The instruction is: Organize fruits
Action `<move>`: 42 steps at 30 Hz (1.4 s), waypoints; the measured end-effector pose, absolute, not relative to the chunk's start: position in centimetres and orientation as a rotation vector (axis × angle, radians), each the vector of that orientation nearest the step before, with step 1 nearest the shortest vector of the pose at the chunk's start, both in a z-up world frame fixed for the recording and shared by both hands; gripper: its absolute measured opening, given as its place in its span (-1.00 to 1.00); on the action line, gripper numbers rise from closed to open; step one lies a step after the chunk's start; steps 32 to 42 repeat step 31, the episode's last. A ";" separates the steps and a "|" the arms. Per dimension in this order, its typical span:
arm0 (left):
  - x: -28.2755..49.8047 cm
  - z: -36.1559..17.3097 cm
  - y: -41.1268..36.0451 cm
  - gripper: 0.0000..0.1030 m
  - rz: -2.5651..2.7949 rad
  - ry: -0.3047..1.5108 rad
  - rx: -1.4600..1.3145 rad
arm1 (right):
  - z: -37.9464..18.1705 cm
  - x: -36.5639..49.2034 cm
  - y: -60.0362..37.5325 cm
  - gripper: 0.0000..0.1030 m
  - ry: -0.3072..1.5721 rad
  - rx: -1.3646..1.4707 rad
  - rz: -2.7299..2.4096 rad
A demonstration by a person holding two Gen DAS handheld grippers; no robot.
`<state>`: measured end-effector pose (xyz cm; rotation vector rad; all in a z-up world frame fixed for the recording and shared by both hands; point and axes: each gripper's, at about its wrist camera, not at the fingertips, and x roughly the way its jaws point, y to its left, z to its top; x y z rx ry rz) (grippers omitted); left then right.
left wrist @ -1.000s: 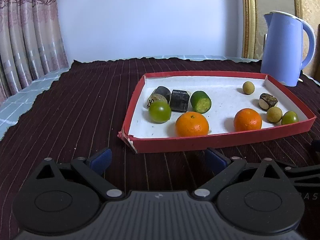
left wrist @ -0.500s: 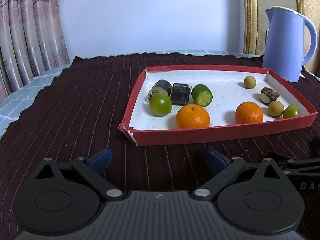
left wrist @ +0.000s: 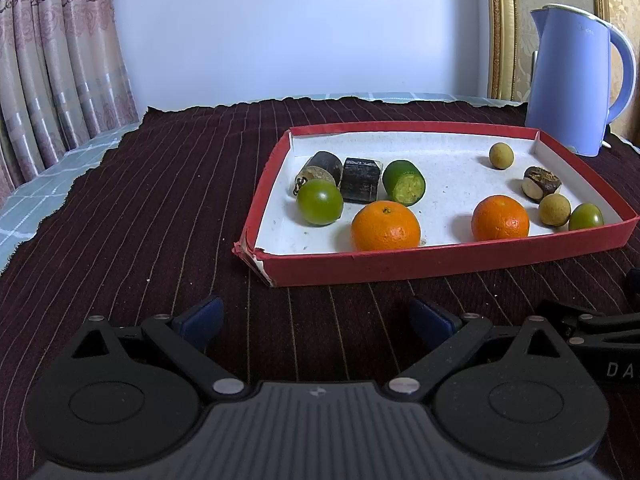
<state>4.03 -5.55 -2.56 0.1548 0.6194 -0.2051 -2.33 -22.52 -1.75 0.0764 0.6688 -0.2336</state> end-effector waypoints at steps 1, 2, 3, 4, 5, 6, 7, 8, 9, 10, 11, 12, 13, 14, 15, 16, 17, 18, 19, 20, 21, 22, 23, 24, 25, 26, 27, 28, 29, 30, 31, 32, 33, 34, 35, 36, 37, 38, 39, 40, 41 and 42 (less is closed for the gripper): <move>4.0 -2.6 -5.6 0.94 -0.205 0.621 0.156 | -1.8 -2.3 -22.5 1.00 0.669 0.076 -0.234; 4.0 -2.6 -5.6 0.94 -0.205 0.622 0.157 | -1.8 -2.3 -22.5 1.00 0.669 0.076 -0.234; 4.0 -2.6 -5.6 0.94 -0.205 0.623 0.158 | -1.8 -2.3 -22.5 1.00 0.669 0.076 -0.234; 4.0 -2.6 -5.6 0.94 -0.204 0.622 0.159 | -1.8 -2.3 -22.5 1.00 0.669 0.076 -0.234; 4.0 -2.6 -5.6 0.94 -0.204 0.621 0.161 | -1.8 -2.3 -22.5 1.00 0.669 0.076 -0.234; 4.0 -2.6 -5.6 0.94 -0.204 0.621 0.163 | -1.8 -2.3 -22.5 1.00 0.669 0.076 -0.234; 4.0 -2.6 -5.7 0.94 -0.203 0.621 0.164 | -1.8 -2.3 -22.5 1.00 0.669 0.076 -0.234; 4.1 -2.6 -5.7 0.94 -0.204 0.622 0.165 | -1.8 -2.3 -22.5 1.00 0.669 0.077 -0.234; 4.0 -2.6 -5.7 0.94 -0.204 0.622 0.165 | -1.8 -2.3 -22.5 1.00 0.669 0.076 -0.234; 4.1 -2.6 -5.7 0.94 -0.204 0.622 0.165 | -1.8 -2.3 -22.5 1.00 0.669 0.077 -0.234; 4.1 -2.6 -5.7 0.94 -0.204 0.622 0.165 | -1.8 -2.3 -22.5 1.00 0.669 0.077 -0.234; 4.0 -2.6 -5.7 0.94 -0.204 0.622 0.165 | -1.8 -2.3 -22.5 1.00 0.669 0.077 -0.234; 4.0 -2.6 -5.7 0.94 -0.204 0.622 0.166 | -1.8 -2.3 -22.5 1.00 0.669 0.077 -0.234; 4.0 -2.6 -5.7 0.94 -0.204 0.622 0.166 | -1.8 -2.3 -22.5 1.00 0.669 0.077 -0.234; 4.0 -2.6 -5.7 0.94 -0.203 0.621 0.166 | -1.8 -2.3 -22.5 1.00 0.669 0.077 -0.234; 4.0 -2.6 -5.7 0.94 -0.204 0.622 0.165 | -1.8 -2.3 -22.5 1.00 0.669 0.077 -0.234; 4.0 -2.6 -5.7 0.94 -0.204 0.622 0.165 | -1.8 -2.3 -22.5 1.00 0.669 0.077 -0.234; 4.0 -2.6 -5.7 0.94 -0.204 0.622 0.165 | -1.8 -2.3 -22.5 1.00 0.669 0.077 -0.234; 4.0 -2.6 -5.7 0.94 -0.203 0.622 0.166 | -1.8 -2.3 -22.5 1.00 0.669 0.077 -0.234; 4.0 -2.6 -5.7 0.94 -0.203 0.621 0.168 | -1.8 -2.3 -22.5 1.00 0.669 0.077 -0.234; 4.0 -2.6 -5.7 0.94 -0.203 0.620 0.169 | -1.8 -2.3 -22.5 1.00 0.669 0.077 -0.234; 4.0 -2.6 -5.7 0.94 -0.203 0.620 0.169 | -1.8 -2.3 -22.5 1.00 0.669 0.077 -0.234; 4.0 -2.6 -5.7 0.94 -0.203 0.620 0.169 | -1.8 -2.3 -22.5 1.00 0.669 0.077 -0.234; 4.0 -2.6 -5.7 0.94 -0.203 0.620 0.169 | -1.8 -2.3 -22.5 1.00 0.669 0.077 -0.234; 4.0 -2.6 -5.7 0.94 -0.203 0.619 0.169 | -1.8 -2.3 -22.5 1.00 0.669 0.077 -0.233; 4.0 -2.6 -5.7 0.94 -0.203 0.619 0.170 | -1.8 -2.3 -22.5 1.00 0.669 0.077 -0.233; 4.0 -2.6 -5.7 0.94 -0.202 0.617 0.171 | -1.8 -2.3 -22.5 1.00 0.669 0.077 -0.233; 4.0 -2.6 -5.7 0.94 -0.202 0.615 0.172 | -1.8 -2.3 -22.5 1.00 0.669 0.077 -0.233; 4.0 -2.6 -5.7 0.94 -0.201 0.615 0.172 | -1.8 -2.3 -22.5 1.00 0.669 0.077 -0.233; 4.0 -2.6 -5.7 0.94 -0.202 0.615 0.172 | -1.8 -2.3 -22.5 1.00 0.669 0.077 -0.233; 4.1 -2.6 -5.7 0.94 -0.203 0.618 0.171 | -1.8 -2.3 -22.5 1.00 0.669 0.077 -0.233; 4.1 -2.6 -5.7 0.94 -0.203 0.618 0.171 | -1.8 -2.3 -22.5 1.00 0.669 0.077 -0.233; 4.1 -2.6 -5.7 0.94 -0.203 0.618 0.171 | -1.8 -2.3 -22.5 1.00 0.669 0.077 -0.233; 4.1 -2.6 -5.7 0.94 -0.203 0.618 0.171 | -1.8 -2.3 -22.5 1.00 0.669 0.077 -0.233; 4.1 -2.6 -5.7 0.94 -0.203 0.618 0.171 | -1.8 -2.3 -22.5 1.00 0.669 0.077 -0.233; 4.1 -2.6 -5.7 0.94 -0.203 0.618 0.171 | -1.8 -2.3 -22.5 1.00 0.669 0.077 -0.233; 4.1 -2.6 -5.7 0.94 -0.203 0.618 0.171 | -1.8 -2.3 -22.5 1.00 0.669 0.077 -0.233; 4.1 -2.6 -5.7 0.94 -0.203 0.618 0.171 | -1.8 -2.3 -22.5 1.00 0.669 0.077 -0.233; 4.1 -2.6 -5.7 0.94 -0.203 0.618 0.171 | -1.8 -2.3 -22.5 1.00 0.669 0.077 -0.233; 4.1 -2.6 -5.7 0.94 -0.203 0.618 0.171 | -1.8 -2.3 -22.5 1.00 0.669 0.077 -0.233; 4.1 -2.6 -5.7 0.94 -0.203 0.618 0.171 | -1.8 -2.3 -22.5 1.00 0.669 0.077 -0.233; 4.1 -2.6 -5.7 0.94 -0.203 0.618 0.171 | -1.8 -2.3 -22.5 1.00 0.669 0.077 -0.233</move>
